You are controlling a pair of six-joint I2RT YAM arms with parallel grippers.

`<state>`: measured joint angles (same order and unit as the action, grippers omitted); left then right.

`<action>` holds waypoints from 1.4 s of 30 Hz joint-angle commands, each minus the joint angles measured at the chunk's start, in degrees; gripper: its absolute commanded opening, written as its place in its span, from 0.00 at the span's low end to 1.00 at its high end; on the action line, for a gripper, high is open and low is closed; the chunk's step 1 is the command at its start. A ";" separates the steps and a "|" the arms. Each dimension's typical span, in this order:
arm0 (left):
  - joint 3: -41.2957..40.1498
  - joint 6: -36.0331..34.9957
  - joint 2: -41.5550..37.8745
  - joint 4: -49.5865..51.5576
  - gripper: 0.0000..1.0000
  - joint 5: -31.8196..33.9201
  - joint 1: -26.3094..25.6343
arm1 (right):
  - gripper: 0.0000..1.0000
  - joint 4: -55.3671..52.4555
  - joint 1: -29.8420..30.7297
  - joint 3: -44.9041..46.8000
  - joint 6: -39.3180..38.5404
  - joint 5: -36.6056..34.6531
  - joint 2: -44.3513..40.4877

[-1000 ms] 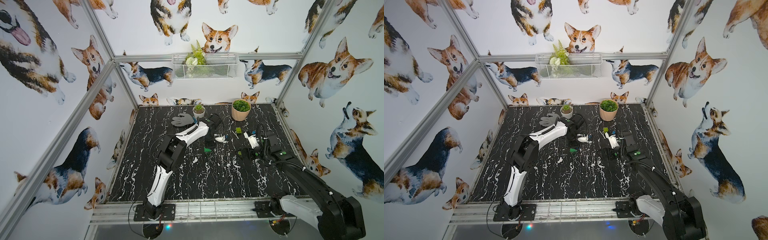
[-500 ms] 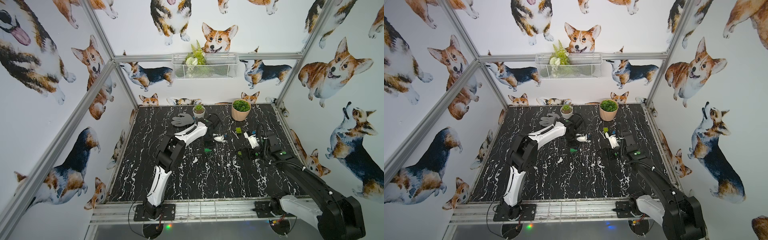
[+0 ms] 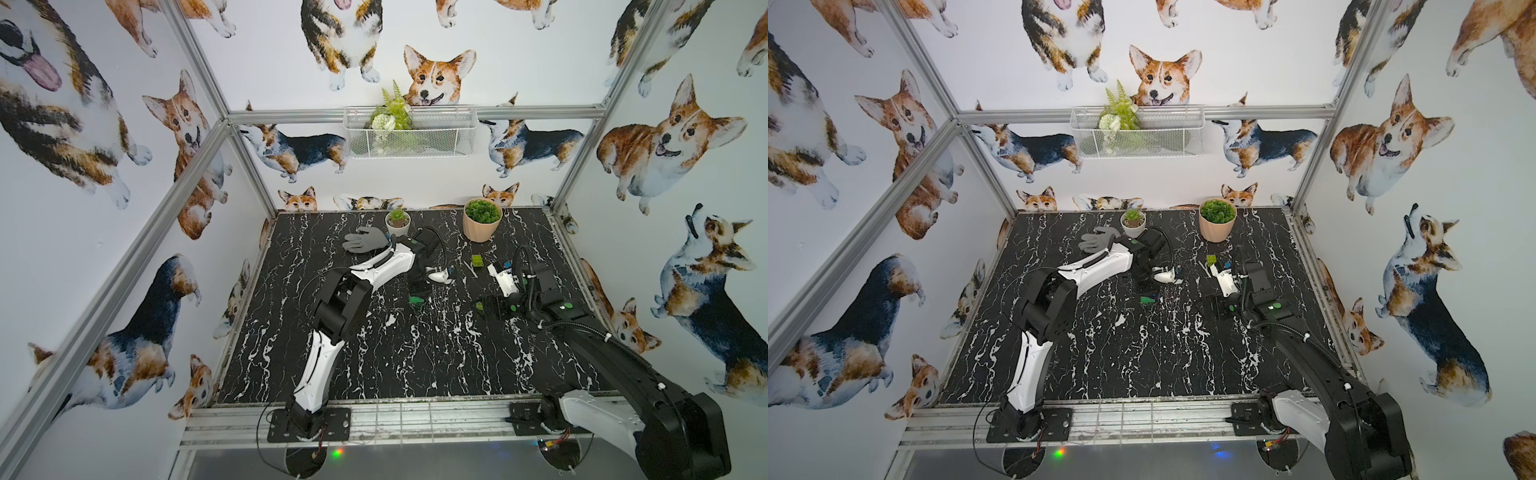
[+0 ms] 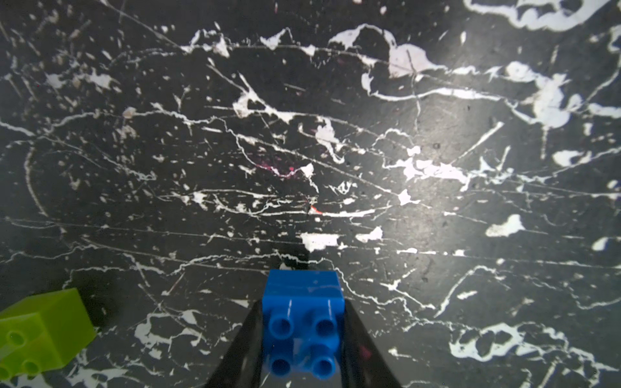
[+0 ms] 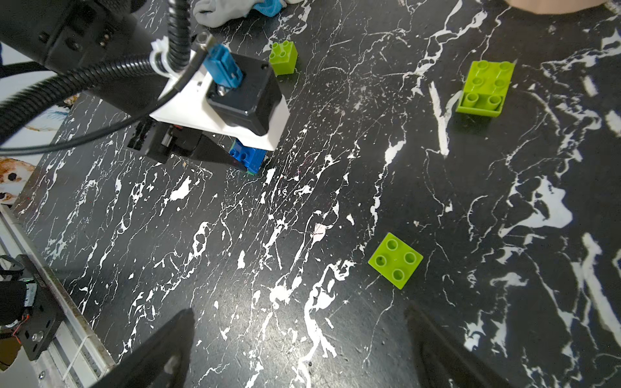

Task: Assemble the letter s with lego
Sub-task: Assemble the lego brick with the lego brick.

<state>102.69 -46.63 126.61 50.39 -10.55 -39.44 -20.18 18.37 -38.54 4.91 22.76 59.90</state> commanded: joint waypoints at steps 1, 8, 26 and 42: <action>-1.20 0.79 1.01 1.03 0.00 0.92 -0.05 | 1.00 0.68 0.09 -0.48 0.19 0.68 -0.03; -2.07 0.46 0.49 0.67 0.01 0.13 0.00 | 1.00 0.67 0.09 -0.57 0.17 0.95 -0.14; -1.01 1.16 -3.48 -0.03 0.48 -4.42 0.75 | 1.00 -1.16 0.09 -1.58 -0.30 0.70 -1.93; 2.31 7.62 -7.56 -0.21 0.62 -2.85 3.00 | 1.00 -1.52 0.13 -3.19 -0.66 0.53 -1.52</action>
<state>104.36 -40.97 119.87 50.48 -14.41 -36.71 -21.37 18.37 -41.06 4.73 23.33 58.19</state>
